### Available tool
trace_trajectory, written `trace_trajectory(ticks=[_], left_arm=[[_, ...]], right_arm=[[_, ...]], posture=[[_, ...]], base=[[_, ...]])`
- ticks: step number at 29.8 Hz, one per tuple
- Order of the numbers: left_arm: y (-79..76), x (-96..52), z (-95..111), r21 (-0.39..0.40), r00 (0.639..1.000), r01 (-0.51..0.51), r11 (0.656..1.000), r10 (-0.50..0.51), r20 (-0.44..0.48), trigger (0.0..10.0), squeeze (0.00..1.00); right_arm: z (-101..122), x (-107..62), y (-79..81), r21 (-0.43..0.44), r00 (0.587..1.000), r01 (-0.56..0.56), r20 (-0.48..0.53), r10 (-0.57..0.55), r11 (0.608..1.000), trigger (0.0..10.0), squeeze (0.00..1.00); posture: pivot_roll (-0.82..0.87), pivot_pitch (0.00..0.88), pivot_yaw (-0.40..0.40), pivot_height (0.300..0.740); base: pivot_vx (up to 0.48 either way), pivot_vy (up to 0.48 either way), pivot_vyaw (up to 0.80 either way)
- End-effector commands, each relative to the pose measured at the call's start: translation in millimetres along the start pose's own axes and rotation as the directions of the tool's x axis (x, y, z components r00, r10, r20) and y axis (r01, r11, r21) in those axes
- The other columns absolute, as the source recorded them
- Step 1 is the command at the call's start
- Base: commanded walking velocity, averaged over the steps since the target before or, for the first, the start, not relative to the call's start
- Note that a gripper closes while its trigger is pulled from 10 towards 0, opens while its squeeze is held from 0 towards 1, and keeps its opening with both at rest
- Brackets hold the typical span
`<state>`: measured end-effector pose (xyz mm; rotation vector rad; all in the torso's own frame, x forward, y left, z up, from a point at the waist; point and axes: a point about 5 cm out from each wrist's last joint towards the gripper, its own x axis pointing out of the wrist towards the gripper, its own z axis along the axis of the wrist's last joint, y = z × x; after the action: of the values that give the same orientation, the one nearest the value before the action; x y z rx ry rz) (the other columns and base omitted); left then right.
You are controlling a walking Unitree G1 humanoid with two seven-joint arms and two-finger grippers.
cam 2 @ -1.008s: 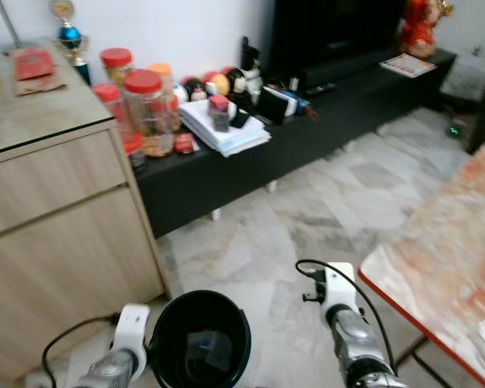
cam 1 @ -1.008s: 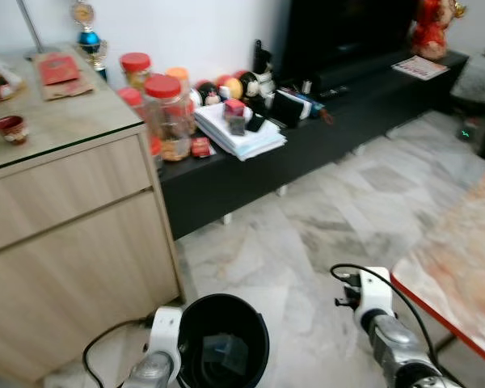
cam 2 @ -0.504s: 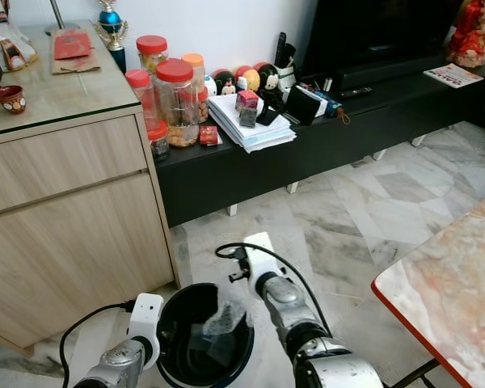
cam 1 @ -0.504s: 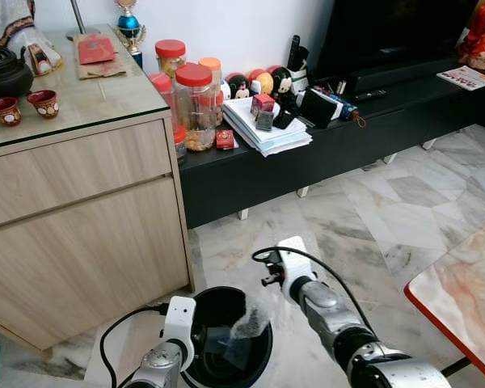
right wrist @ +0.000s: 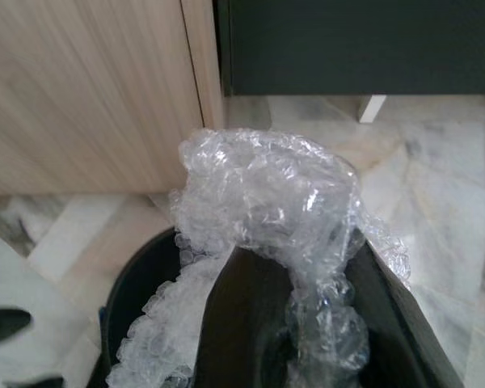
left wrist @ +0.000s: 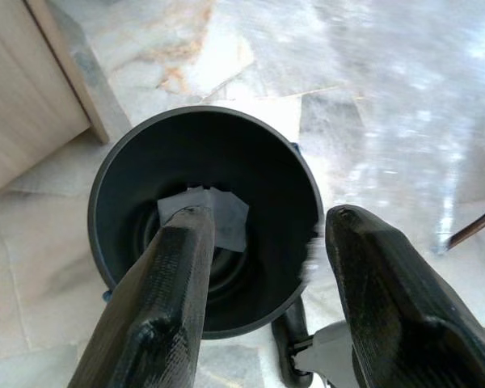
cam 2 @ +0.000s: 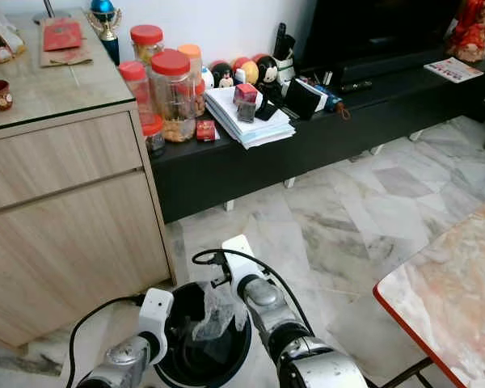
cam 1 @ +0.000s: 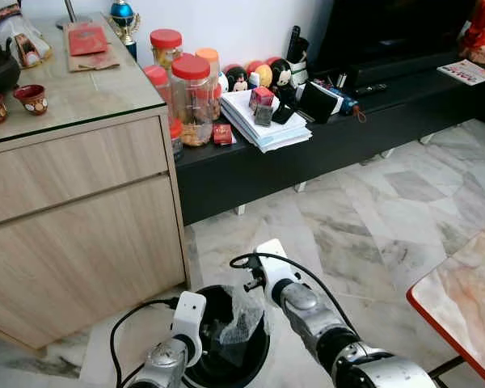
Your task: Picking trash to rubbish bin
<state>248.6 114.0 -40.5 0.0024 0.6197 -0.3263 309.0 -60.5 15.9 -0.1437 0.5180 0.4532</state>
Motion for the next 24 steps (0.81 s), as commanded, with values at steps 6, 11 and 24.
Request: trace_trajectory(ticks=[6,11,24], left_arm=[[-4.3,-1.3,-3.8,0.021,0.999,0.034,0.999,-0.034,-0.002,10.0,0.00],[-5.6,-2.3,-6.6,0.024,0.999,0.043,0.999,-0.043,-0.005,10.0,0.00],[-5.1,-2.9,-7.5,0.020,0.999,0.047,0.999,-0.047,-0.006,10.0,0.00]], right_arm=[[2.0,1.7,5.9,0.005,1.000,-0.009,-0.008,0.009,1.000,10.0,0.00],[1.4,2.1,10.9,0.018,1.000,-0.028,-0.006,0.028,0.999,10.0,0.35],[-0.5,1.6,10.8,0.024,1.000,-0.026,-0.007,0.026,0.999,10.0,1.00]], posture=[[0.04,0.089,-0.127,0.740],[0.05,0.091,-0.132,0.740],[0.05,0.097,-0.133,0.740]], base=[[0.000,0.000,0.00],[0.000,0.000,0.00],[0.000,0.000,0.00]])
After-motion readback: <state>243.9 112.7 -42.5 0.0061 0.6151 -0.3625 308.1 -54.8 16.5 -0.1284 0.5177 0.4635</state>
